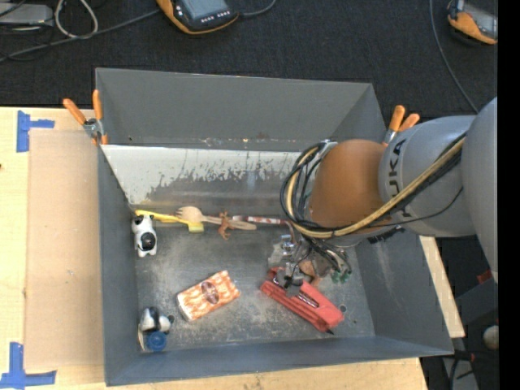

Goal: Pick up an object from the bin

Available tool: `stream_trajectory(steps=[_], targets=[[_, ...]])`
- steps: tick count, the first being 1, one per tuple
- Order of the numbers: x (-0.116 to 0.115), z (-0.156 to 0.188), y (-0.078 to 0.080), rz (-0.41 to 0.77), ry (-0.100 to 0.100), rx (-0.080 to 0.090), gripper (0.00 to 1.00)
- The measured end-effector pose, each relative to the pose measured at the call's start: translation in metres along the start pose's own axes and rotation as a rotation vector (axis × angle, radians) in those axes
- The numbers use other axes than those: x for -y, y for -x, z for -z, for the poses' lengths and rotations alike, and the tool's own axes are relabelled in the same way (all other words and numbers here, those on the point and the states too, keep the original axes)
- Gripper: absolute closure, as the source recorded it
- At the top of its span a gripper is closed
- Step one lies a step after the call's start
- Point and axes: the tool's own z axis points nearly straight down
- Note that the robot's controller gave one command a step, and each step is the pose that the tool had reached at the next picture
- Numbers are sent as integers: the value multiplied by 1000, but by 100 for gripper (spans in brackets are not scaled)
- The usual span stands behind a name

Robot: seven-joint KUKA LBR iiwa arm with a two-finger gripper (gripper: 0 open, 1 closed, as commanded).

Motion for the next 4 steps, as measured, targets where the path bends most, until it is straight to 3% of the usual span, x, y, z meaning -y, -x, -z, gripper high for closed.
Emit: stream_trajectory(steps=[1,2,3,4], targets=[[0,1,0,0,0,1,100],[3,73,-3,55,1,-5,100],[64,-4,51,207,4,-3,0],[65,-4,51,206,3,-2,0]])
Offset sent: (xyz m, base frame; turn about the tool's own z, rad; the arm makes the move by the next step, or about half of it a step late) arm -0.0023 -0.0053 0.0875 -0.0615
